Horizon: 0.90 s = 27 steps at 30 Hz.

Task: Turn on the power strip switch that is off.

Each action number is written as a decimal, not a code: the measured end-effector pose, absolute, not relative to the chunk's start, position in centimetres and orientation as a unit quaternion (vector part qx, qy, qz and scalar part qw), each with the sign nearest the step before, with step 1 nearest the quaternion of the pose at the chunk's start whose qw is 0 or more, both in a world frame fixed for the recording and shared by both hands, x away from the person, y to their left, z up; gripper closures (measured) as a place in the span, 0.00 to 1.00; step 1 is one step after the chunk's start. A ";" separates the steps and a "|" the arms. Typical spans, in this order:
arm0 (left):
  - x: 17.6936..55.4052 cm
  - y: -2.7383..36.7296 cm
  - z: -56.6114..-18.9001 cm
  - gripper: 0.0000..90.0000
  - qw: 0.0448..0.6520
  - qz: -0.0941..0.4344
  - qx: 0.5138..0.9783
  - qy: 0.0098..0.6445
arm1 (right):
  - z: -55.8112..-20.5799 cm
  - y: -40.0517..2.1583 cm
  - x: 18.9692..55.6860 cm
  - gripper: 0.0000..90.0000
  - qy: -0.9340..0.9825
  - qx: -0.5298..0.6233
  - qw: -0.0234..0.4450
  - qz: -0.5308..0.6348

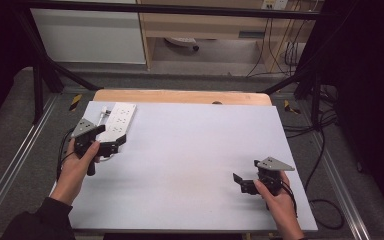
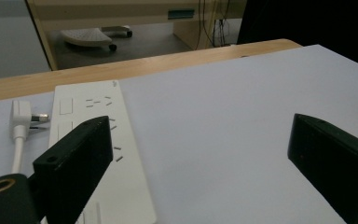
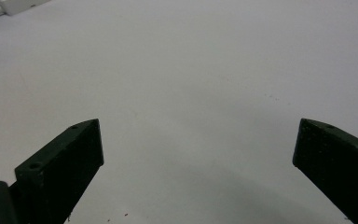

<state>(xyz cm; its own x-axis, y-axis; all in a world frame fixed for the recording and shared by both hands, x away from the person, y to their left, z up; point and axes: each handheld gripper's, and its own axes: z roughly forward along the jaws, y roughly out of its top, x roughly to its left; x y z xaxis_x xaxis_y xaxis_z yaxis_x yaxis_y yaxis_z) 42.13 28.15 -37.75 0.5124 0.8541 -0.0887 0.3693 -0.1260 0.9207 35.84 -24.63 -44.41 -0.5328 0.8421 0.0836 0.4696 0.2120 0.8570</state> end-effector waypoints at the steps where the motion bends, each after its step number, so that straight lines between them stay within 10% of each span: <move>1: 41.9 28.1 -37.7 0.07 0.504 0.242 0.710 0.429 | -44.4 -24.6 35.8 0.02 0.751 0.437 0.207 0.451; 27: 34.9 29.1 -38.3 0.07 0.517 0.220 0.716 0.415 | -44.5 -24.6 35.9 0.02 0.752 0.437 0.206 0.448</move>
<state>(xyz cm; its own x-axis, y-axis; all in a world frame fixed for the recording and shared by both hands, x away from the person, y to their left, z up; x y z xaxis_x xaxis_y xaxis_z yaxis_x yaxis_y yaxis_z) 34.86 29.12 -38.31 0.5593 0.8210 -0.1142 0.3658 -0.1209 0.9228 35.87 -24.58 -44.46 -0.5332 0.8420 0.0819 0.4732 0.2166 0.8539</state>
